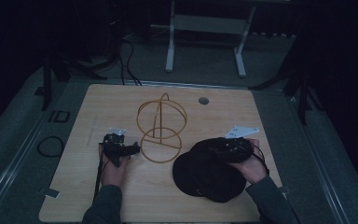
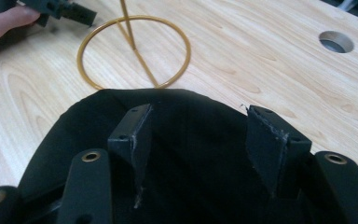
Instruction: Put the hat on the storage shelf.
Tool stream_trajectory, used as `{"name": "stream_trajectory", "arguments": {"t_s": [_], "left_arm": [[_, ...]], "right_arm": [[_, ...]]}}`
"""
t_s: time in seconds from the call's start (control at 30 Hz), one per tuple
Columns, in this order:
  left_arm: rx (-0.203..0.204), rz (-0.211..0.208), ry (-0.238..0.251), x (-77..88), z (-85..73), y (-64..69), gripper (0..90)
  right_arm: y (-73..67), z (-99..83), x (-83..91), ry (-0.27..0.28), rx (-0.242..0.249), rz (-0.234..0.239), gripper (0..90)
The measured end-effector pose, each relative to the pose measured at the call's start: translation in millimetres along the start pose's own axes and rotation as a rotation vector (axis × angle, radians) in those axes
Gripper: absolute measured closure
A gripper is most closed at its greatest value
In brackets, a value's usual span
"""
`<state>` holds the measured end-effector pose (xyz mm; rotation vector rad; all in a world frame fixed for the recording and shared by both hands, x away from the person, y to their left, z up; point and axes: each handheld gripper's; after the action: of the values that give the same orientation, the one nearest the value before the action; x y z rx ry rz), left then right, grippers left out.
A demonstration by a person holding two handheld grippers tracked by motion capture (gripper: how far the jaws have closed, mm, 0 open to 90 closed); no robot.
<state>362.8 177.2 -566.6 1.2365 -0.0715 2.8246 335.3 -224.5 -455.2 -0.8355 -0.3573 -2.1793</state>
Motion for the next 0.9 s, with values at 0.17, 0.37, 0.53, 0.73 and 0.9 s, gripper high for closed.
{"name": "stream_trajectory", "arguments": {"t_s": [0.17,0.37,0.53,0.73,0.9], "left_arm": [[0.0,0.0,0.0,0.0,0.0,0.1,0.7],[0.001,0.0,0.0,0.0,0.0,0.1,0.7],[0.0,0.0,0.0,0.0,0.0,0.1,0.7],[0.0,0.0,0.0,0.0,0.0,0.1,0.7],[0.004,0.001,0.003,-0.2,0.0,0.3,0.7]], "right_arm": [[-2.5,4.2,-1.2,-0.017,0.027,0.017,40.2],[-8.3,10.0,-4.5,-0.062,0.077,0.037,38.6],[-11.5,13.0,-7.5,-0.098,0.096,0.066,36.2],[-15.9,16.4,-10.9,-0.141,0.134,0.105,33.3],[-17.7,19.2,-15.2,-0.181,0.18,0.119,31.5]]}}
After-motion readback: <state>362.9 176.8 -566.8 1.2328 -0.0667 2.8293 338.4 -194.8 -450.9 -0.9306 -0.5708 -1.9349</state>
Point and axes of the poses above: each handheld gripper's, and its own axes: x roughly backward along the jaws, z roughly out of its top, y roughly to its right, and after that the axes turned 2 degrees about -x, right-handed
